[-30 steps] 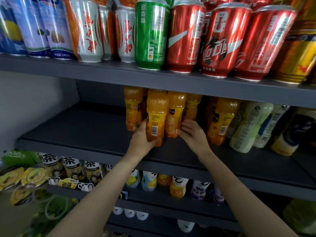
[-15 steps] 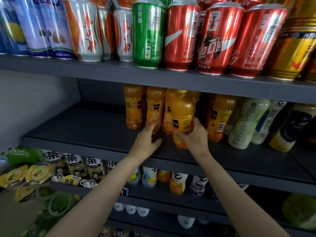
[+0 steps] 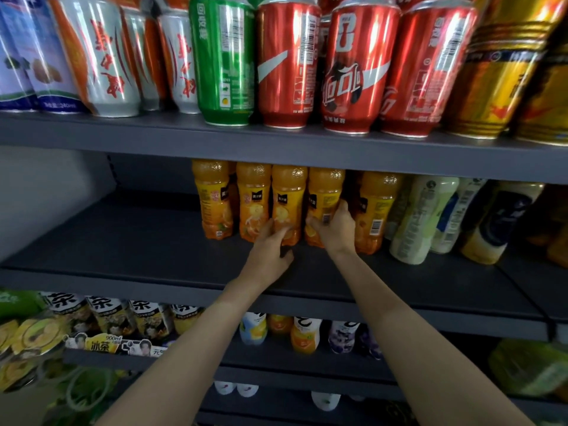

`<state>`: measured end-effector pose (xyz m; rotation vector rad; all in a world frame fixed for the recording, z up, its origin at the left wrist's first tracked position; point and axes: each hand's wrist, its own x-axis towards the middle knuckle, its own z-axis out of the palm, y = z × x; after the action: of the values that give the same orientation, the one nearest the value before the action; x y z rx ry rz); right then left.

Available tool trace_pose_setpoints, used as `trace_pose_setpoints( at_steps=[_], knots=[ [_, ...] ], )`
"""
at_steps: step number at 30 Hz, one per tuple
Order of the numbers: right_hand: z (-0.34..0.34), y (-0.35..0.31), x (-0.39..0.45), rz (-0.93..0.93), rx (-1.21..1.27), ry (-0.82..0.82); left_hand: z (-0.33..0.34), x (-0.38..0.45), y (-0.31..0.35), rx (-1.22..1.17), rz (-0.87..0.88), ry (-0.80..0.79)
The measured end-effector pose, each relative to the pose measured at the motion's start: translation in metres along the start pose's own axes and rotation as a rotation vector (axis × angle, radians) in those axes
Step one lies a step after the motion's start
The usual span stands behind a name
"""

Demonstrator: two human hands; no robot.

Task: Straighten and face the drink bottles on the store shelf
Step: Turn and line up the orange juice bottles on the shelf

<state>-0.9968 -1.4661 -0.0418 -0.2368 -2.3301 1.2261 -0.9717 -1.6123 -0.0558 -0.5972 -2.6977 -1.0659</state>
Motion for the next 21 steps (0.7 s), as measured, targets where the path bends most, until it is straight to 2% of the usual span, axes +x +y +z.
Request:
trace_pose_setpoints(
  at_steps=[2, 5, 7, 13, 17, 21],
  knots=[
    [-0.01, 0.003, -0.01, -0.052, -0.038, 0.046, 0.0, 0.001, -0.002, 0.035, -0.004, -0.03],
    [-0.038, 0.009, -0.03, -0.235, -0.074, 0.314, 0.002, 0.002, -0.006, 0.051, -0.035, -0.05],
    [-0.056, 0.014, -0.036, -0.227, -0.071, 0.411, 0.004, 0.002, -0.006, 0.062, -0.056, -0.048],
    [-0.058, 0.032, -0.004, 0.072, -0.046, 0.182, 0.001, -0.009, 0.005, 0.076, -0.047, -0.037],
    [-0.054, 0.03, 0.001, 0.131, -0.049, 0.206, -0.009, -0.024, 0.008, 0.097, 0.01, 0.006],
    [-0.061, 0.026, -0.006, 0.106, -0.029, 0.185, -0.011, -0.034, 0.013, 0.07, 0.017, 0.035]
  ],
)
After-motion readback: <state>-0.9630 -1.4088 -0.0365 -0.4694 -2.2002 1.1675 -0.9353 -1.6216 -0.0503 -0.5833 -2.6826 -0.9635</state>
